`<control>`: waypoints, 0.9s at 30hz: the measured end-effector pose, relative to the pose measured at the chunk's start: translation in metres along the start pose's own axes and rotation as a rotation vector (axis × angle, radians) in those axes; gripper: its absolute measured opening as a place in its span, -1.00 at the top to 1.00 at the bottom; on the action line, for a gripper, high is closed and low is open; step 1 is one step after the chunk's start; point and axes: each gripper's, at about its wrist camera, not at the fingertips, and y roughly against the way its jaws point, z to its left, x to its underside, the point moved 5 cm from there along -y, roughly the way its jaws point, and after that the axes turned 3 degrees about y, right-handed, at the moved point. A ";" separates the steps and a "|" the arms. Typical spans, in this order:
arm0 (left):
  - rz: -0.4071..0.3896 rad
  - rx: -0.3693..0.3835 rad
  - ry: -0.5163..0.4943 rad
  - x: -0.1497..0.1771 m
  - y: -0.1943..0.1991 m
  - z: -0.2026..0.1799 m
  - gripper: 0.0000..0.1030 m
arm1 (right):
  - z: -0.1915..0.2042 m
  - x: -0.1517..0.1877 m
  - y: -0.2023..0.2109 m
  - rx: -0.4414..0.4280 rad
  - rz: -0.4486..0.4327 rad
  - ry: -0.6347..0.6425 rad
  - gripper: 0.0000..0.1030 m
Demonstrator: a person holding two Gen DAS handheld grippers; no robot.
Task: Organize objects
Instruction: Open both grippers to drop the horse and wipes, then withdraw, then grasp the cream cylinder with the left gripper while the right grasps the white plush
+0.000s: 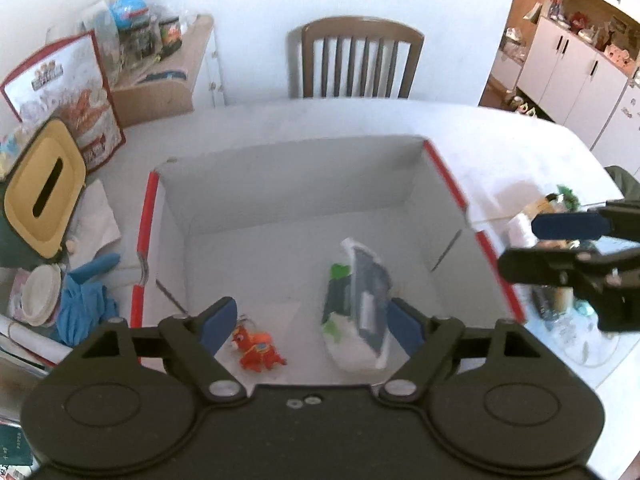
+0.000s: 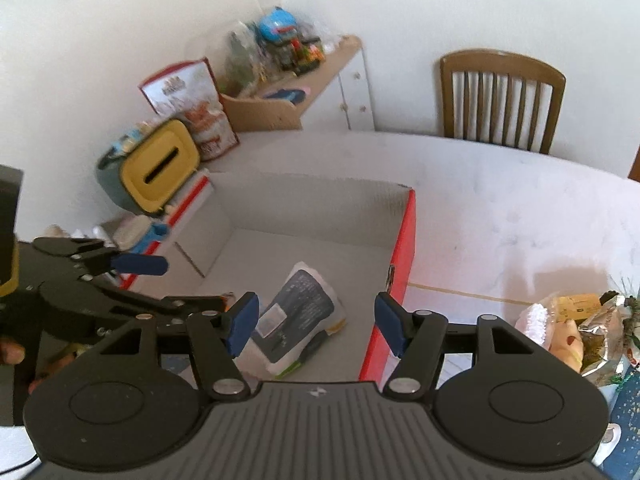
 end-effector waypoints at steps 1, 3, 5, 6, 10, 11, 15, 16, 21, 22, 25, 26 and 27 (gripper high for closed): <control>-0.009 0.000 0.002 -0.001 0.004 -0.004 -0.62 | -0.001 0.002 0.006 -0.004 -0.010 0.003 -0.23; -0.019 -0.003 0.007 -0.002 0.010 -0.011 -0.62 | -0.005 0.005 0.019 -0.015 -0.029 0.009 -0.24; -0.035 -0.006 0.004 -0.004 0.016 -0.020 -0.64 | -0.010 0.009 0.030 -0.022 -0.044 0.005 -0.27; -0.040 -0.005 -0.003 -0.004 0.018 -0.025 -0.65 | -0.012 0.011 0.034 -0.024 -0.051 0.007 -0.27; -0.046 -0.002 -0.013 -0.003 0.027 -0.046 -0.65 | -0.024 0.022 0.054 -0.029 -0.079 0.021 -0.29; -0.046 -0.002 -0.017 -0.002 0.028 -0.050 -0.65 | -0.028 0.025 0.059 -0.032 -0.080 0.016 -0.29; -0.055 -0.002 -0.025 -0.001 0.035 -0.071 -0.66 | -0.043 0.035 0.076 -0.032 -0.098 0.016 -0.29; -0.059 0.000 -0.026 0.000 0.037 -0.077 -0.67 | -0.047 0.038 0.081 -0.033 -0.102 0.017 -0.29; -0.073 0.010 -0.034 0.003 0.044 -0.105 -0.78 | -0.067 0.051 0.104 -0.028 -0.119 0.015 -0.43; -0.076 0.011 -0.036 0.004 0.045 -0.112 -0.80 | -0.072 0.055 0.109 -0.025 -0.126 0.018 -0.46; -0.088 0.019 -0.031 0.005 0.047 -0.128 -0.91 | -0.085 0.066 0.119 -0.006 -0.135 0.023 -0.55; -0.090 0.021 -0.029 0.006 0.047 -0.133 -0.94 | -0.090 0.071 0.122 0.000 -0.137 0.024 -0.56; -0.094 0.023 -0.027 0.007 0.047 -0.138 -0.97 | -0.096 0.075 0.125 0.004 -0.138 0.022 -0.56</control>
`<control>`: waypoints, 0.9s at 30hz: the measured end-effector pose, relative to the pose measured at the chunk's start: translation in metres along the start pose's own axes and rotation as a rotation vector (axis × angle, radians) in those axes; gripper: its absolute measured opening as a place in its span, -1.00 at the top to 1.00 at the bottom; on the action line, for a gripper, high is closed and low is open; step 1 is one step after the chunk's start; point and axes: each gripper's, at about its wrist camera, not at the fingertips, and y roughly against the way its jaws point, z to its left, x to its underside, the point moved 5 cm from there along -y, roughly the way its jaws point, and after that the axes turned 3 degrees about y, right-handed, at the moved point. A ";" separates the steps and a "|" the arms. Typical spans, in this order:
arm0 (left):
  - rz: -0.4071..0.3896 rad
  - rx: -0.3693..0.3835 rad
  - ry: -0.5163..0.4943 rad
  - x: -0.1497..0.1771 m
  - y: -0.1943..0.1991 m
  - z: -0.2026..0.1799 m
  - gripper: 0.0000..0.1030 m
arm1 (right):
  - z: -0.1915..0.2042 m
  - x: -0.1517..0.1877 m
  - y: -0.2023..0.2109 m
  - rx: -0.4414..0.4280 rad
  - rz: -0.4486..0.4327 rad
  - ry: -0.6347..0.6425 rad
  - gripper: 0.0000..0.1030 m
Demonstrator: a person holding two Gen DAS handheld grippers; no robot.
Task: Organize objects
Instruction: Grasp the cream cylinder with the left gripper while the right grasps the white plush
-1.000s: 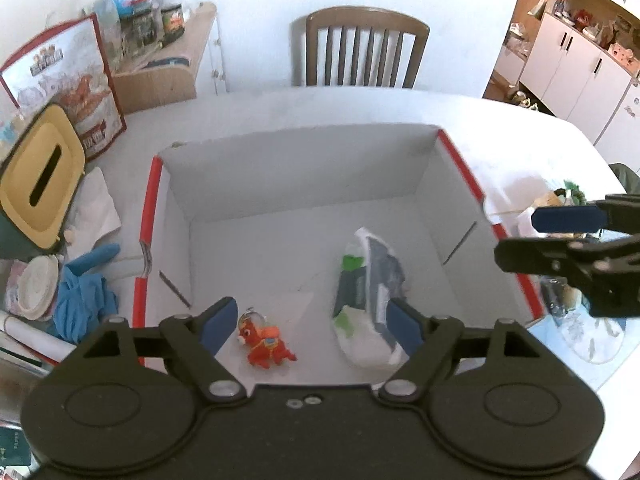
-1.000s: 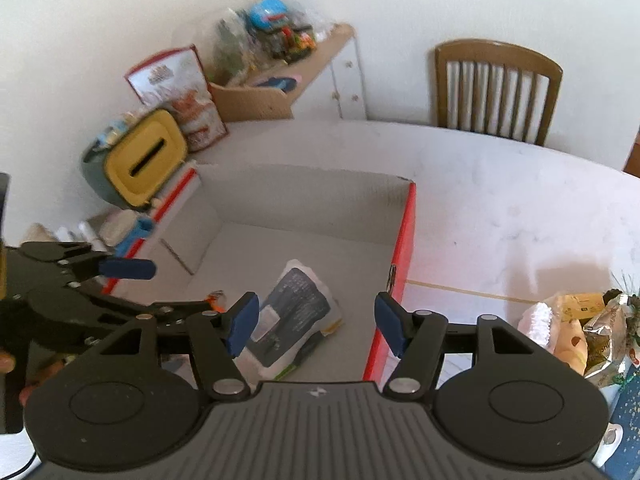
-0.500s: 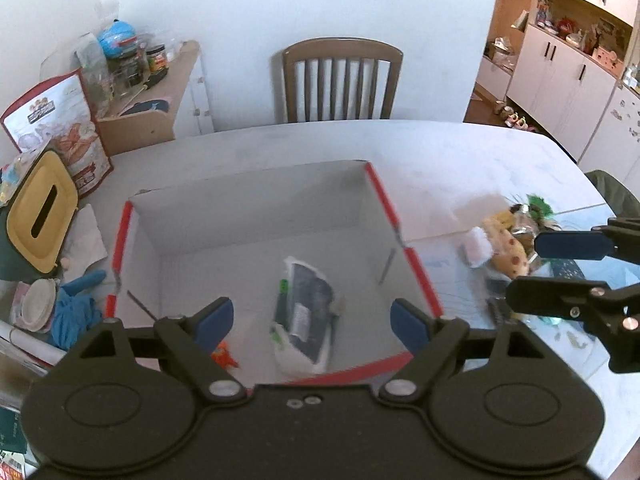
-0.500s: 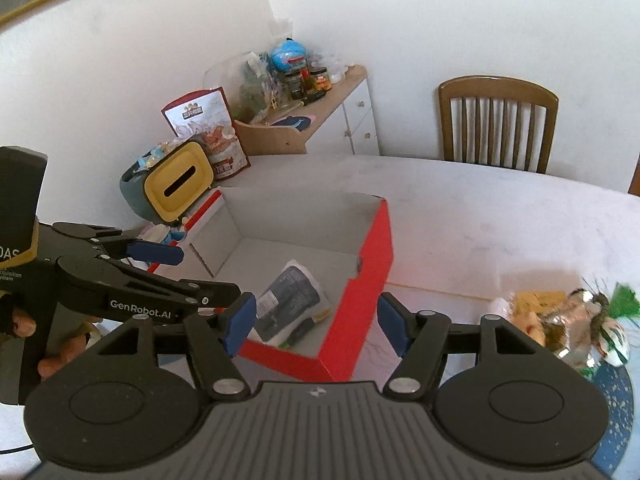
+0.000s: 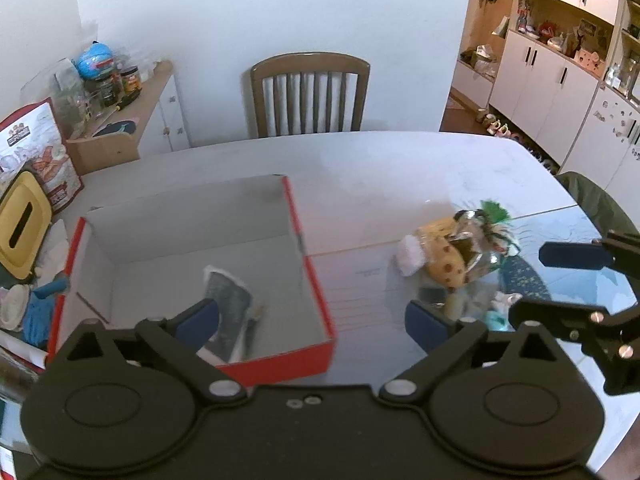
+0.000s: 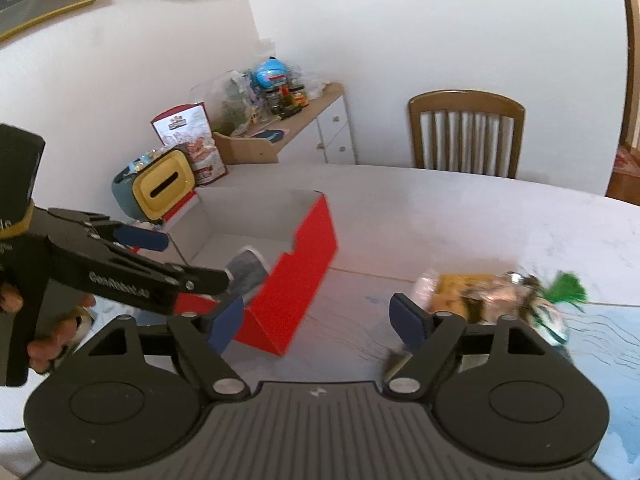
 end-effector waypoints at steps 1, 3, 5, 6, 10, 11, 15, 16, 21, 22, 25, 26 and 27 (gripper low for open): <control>-0.006 -0.001 0.002 0.001 0.000 -0.005 -0.99 | -0.006 0.004 0.003 0.006 -0.001 -0.007 -0.57; -0.013 -0.002 0.001 0.001 -0.001 -0.014 -0.99 | -0.020 0.013 0.008 0.017 0.000 -0.021 -0.58; -0.015 -0.004 -0.003 0.003 -0.005 -0.024 -0.99 | -0.034 0.021 0.011 0.042 0.003 -0.032 -0.58; -0.015 -0.005 -0.005 0.005 -0.006 -0.029 -0.99 | -0.041 0.025 0.013 0.062 0.002 -0.028 -0.58; -0.022 -0.004 -0.027 0.012 -0.014 -0.049 -0.99 | -0.064 0.042 0.020 0.111 0.006 0.004 -0.58; -0.025 -0.006 -0.032 0.013 -0.015 -0.053 -0.99 | -0.069 0.047 0.021 0.123 0.011 0.016 -0.58; -0.020 0.001 -0.025 0.020 -0.024 -0.068 -0.99 | -0.087 0.063 0.018 0.156 0.040 0.031 -0.58; -0.017 0.005 -0.022 0.021 -0.026 -0.071 -0.99 | -0.092 0.068 0.017 0.159 0.049 0.029 -0.58; -0.011 0.026 -0.015 0.026 -0.040 -0.086 -0.99 | -0.110 0.083 0.011 0.159 0.075 0.032 -0.58; -0.009 0.034 -0.018 0.027 -0.044 -0.091 -0.99 | -0.113 0.086 0.009 0.163 0.077 0.031 -0.58; 0.000 0.048 -0.036 0.033 -0.056 -0.103 -0.99 | -0.124 0.093 0.001 0.165 0.094 0.025 -0.58; 0.006 0.050 -0.039 0.035 -0.060 -0.107 -0.99 | -0.128 0.096 -0.003 0.161 0.105 0.021 -0.58; 0.012 0.052 -0.041 0.037 -0.064 -0.110 -0.99 | -0.131 0.099 -0.005 0.161 0.113 0.021 -0.58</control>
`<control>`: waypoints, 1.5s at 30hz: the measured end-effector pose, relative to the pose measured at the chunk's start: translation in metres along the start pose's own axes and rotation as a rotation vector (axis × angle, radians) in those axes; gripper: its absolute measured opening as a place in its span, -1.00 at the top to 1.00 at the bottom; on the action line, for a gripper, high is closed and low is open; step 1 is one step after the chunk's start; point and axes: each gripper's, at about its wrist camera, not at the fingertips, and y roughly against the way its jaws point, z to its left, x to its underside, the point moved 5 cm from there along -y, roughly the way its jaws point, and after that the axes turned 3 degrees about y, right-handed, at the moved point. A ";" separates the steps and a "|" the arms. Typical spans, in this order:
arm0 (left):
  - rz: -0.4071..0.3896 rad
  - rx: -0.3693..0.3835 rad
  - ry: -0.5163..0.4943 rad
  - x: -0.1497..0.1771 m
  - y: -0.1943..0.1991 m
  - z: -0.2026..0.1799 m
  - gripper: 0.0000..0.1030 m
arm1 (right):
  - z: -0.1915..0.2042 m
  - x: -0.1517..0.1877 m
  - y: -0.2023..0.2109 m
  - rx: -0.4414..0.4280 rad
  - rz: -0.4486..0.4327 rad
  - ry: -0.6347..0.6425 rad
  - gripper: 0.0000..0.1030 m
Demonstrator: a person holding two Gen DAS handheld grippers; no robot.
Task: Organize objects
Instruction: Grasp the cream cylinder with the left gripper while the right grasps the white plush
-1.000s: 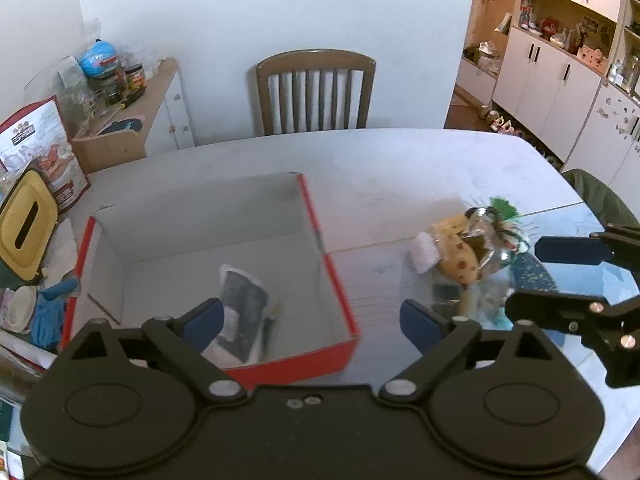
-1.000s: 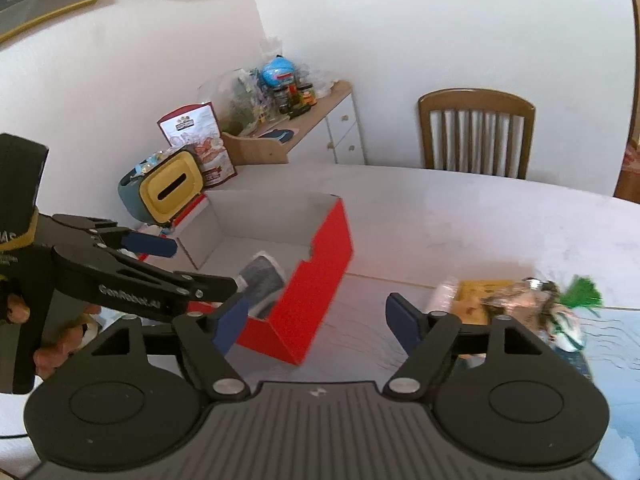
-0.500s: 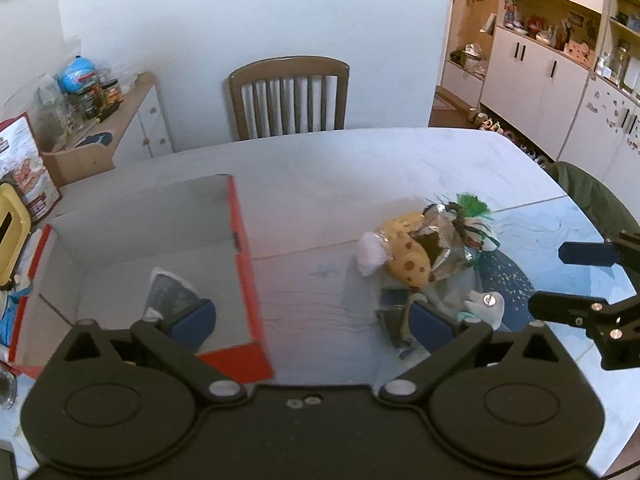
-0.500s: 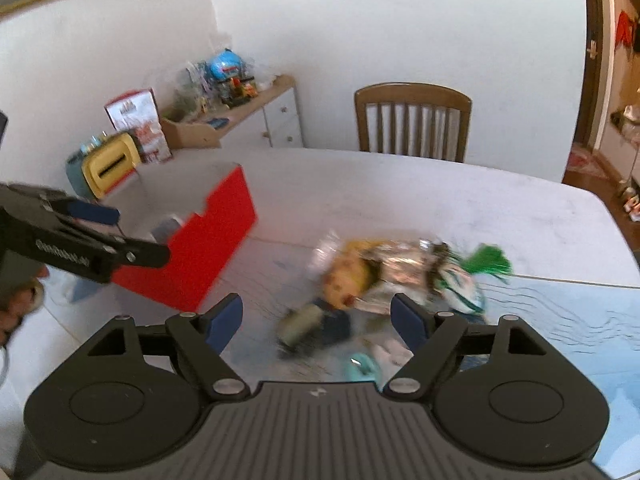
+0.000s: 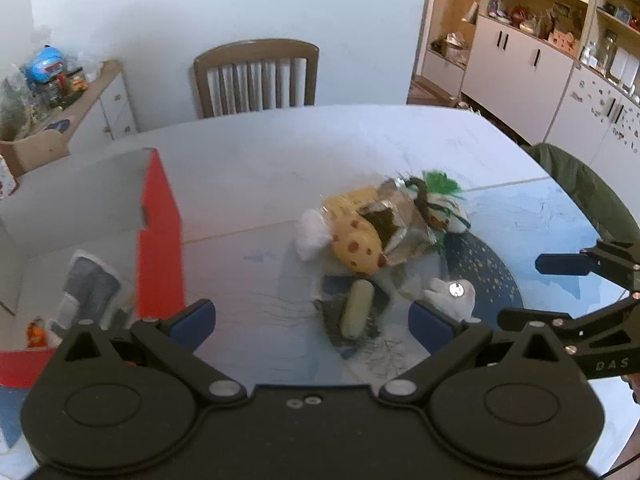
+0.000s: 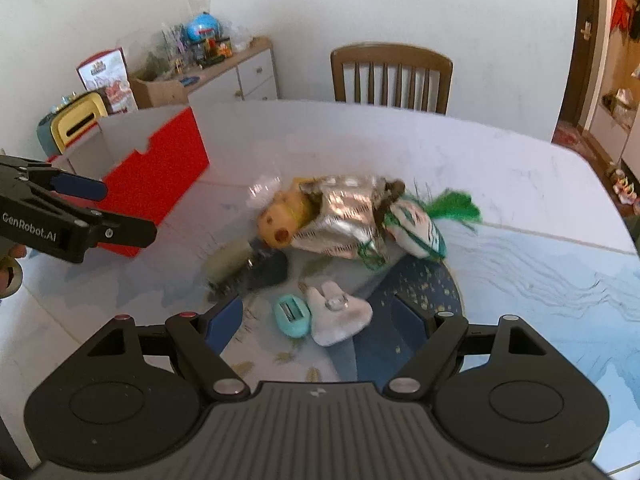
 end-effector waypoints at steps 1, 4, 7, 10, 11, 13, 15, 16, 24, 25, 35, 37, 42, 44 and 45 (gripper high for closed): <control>0.008 0.002 -0.001 0.002 -0.005 -0.003 -0.99 | -0.002 0.002 -0.004 0.004 0.007 0.002 -0.58; 0.026 0.006 -0.005 0.007 -0.019 -0.010 -0.99 | -0.007 0.007 -0.014 0.006 0.023 0.005 -0.58; 0.038 0.007 -0.019 0.011 -0.030 -0.016 -0.99 | -0.015 0.008 -0.022 0.011 0.027 -0.006 -0.58; 0.036 0.010 -0.036 0.012 -0.039 -0.022 -0.99 | -0.024 0.008 -0.032 0.023 0.036 -0.021 -0.58; 0.034 0.009 -0.043 0.012 -0.041 -0.024 -0.99 | -0.027 0.008 -0.037 0.024 0.043 -0.025 -0.58; 0.035 0.007 -0.052 0.013 -0.047 -0.028 -0.99 | -0.030 0.010 -0.045 0.020 0.058 -0.033 -0.57; 0.040 0.000 -0.055 0.013 -0.053 -0.029 -0.96 | -0.033 0.012 -0.052 0.015 0.069 -0.042 -0.57; 0.043 -0.004 -0.057 0.014 -0.056 -0.029 -0.95 | -0.034 0.012 -0.055 0.013 0.074 -0.045 -0.57; 0.060 -0.009 -0.046 0.017 -0.069 -0.024 -0.73 | -0.034 0.017 -0.074 -0.025 0.115 -0.071 -0.36; 0.059 -0.005 -0.047 0.018 -0.070 -0.024 -0.70 | -0.034 0.017 -0.076 -0.033 0.119 -0.076 -0.33; 0.035 0.010 -0.066 0.015 -0.071 -0.029 0.03 | -0.035 0.015 -0.085 -0.088 0.124 -0.131 0.08; 0.036 0.019 -0.068 0.014 -0.071 -0.030 0.13 | -0.035 0.015 -0.086 -0.102 0.129 -0.143 0.12; 0.039 0.021 -0.085 0.015 -0.072 -0.034 0.35 | -0.033 0.015 -0.086 -0.105 0.128 -0.146 0.15; 0.040 0.023 -0.093 0.015 -0.073 -0.036 0.57 | -0.034 0.015 -0.086 -0.104 0.128 -0.146 0.18; 0.044 0.026 -0.097 0.015 -0.073 -0.037 0.65 | -0.033 0.015 -0.085 -0.102 0.126 -0.146 0.19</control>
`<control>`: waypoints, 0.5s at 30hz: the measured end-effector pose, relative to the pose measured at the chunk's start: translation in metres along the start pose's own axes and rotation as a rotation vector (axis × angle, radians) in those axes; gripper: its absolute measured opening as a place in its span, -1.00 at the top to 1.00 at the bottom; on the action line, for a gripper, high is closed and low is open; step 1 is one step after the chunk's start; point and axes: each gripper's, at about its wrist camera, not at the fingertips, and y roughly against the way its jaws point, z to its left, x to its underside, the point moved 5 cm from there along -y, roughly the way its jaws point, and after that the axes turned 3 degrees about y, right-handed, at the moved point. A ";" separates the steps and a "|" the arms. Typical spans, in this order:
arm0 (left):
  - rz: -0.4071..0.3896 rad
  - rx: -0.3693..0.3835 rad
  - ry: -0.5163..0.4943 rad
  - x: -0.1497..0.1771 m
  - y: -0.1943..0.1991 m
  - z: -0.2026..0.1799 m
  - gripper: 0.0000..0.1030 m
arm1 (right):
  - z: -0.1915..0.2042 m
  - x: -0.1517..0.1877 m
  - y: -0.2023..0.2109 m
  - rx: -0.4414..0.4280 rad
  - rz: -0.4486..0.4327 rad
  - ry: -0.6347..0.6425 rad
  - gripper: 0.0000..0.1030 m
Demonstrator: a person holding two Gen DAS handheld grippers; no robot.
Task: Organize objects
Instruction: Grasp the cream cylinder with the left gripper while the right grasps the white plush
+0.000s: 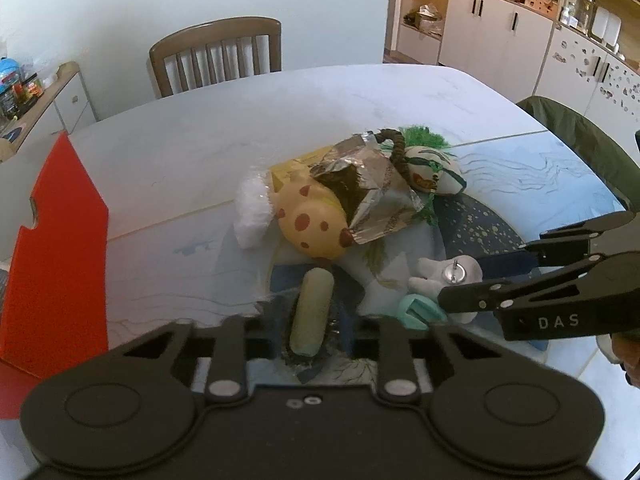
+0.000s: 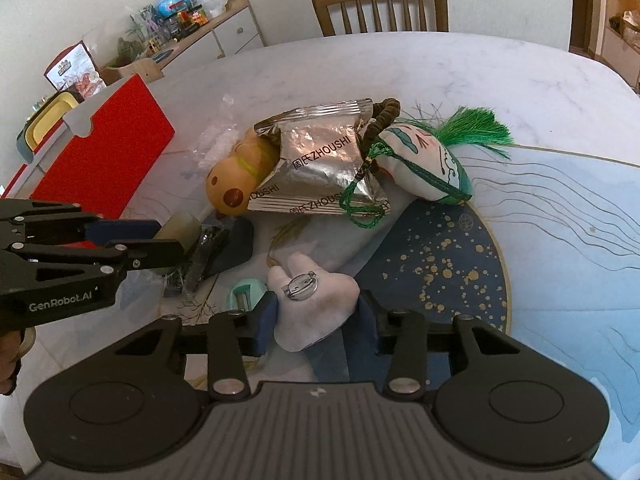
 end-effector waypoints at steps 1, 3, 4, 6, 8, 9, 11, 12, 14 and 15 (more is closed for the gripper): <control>0.003 -0.004 -0.007 0.000 0.000 -0.001 0.65 | 0.001 0.000 0.000 0.000 -0.002 -0.001 0.20; 0.005 -0.011 -0.020 0.001 -0.001 -0.003 0.67 | 0.002 0.001 0.002 0.006 -0.006 -0.003 0.22; 0.006 -0.010 -0.025 0.001 -0.001 -0.003 0.68 | 0.002 0.001 0.003 0.009 -0.009 -0.005 0.22; 0.007 -0.010 -0.024 0.001 0.000 -0.003 0.72 | 0.004 0.001 0.006 0.006 -0.016 -0.012 0.22; 0.010 -0.011 -0.019 0.000 0.002 -0.001 0.73 | 0.005 0.000 0.011 0.005 -0.027 -0.017 0.23; 0.013 -0.009 -0.015 0.000 0.003 0.000 0.73 | 0.006 -0.001 0.014 0.003 -0.032 -0.019 0.23; 0.013 -0.006 -0.008 -0.001 0.006 0.001 0.73 | 0.009 -0.002 0.020 0.007 -0.043 -0.017 0.23; 0.013 -0.002 -0.004 -0.001 0.008 0.002 0.74 | 0.011 -0.002 0.022 0.011 -0.049 -0.015 0.23; 0.008 0.001 0.002 -0.002 0.011 0.003 0.74 | 0.013 -0.003 0.027 0.019 -0.058 -0.012 0.23; 0.006 0.001 0.004 -0.002 0.013 0.004 0.74 | 0.014 -0.003 0.030 0.021 -0.062 -0.012 0.23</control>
